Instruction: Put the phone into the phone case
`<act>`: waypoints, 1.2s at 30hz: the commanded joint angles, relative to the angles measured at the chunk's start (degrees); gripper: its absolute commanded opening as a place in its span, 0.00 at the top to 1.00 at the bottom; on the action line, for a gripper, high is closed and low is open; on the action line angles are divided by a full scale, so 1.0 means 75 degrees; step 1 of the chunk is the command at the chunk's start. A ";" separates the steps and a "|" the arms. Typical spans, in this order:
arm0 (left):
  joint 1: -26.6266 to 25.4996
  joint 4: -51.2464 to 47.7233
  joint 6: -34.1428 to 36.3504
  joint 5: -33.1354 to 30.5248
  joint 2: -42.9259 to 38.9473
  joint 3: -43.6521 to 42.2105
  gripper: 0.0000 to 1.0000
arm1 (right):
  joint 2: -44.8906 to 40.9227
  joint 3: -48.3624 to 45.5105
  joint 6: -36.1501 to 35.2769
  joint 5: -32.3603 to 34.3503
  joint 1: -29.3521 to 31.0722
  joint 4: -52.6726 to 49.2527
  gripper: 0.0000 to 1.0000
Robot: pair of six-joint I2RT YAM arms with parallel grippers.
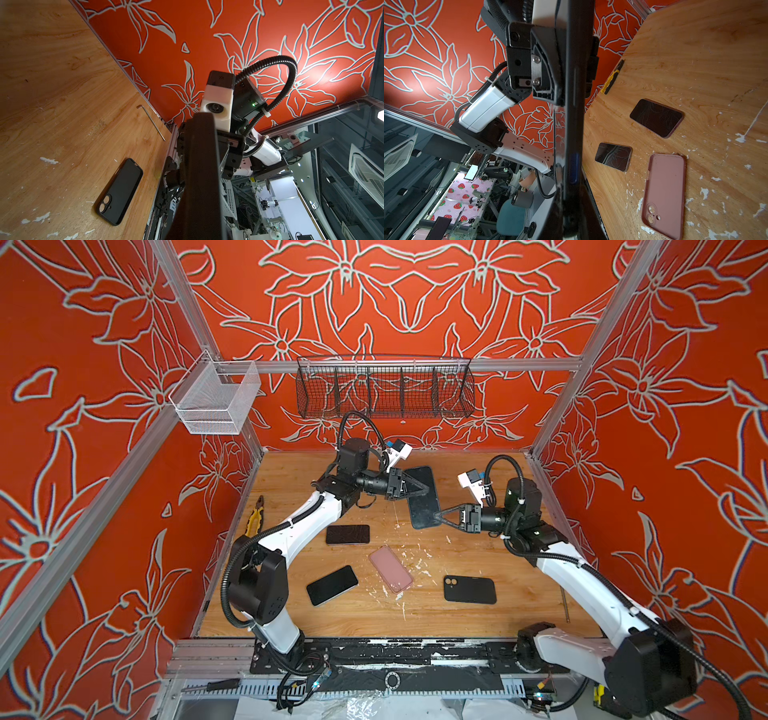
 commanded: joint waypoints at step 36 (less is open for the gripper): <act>-0.0143 -0.0299 -0.0002 -0.0087 -0.0290 0.0148 1.00 | 0.0752 0.1017 0.0618 0.0089 0.0074 0.0258 0.95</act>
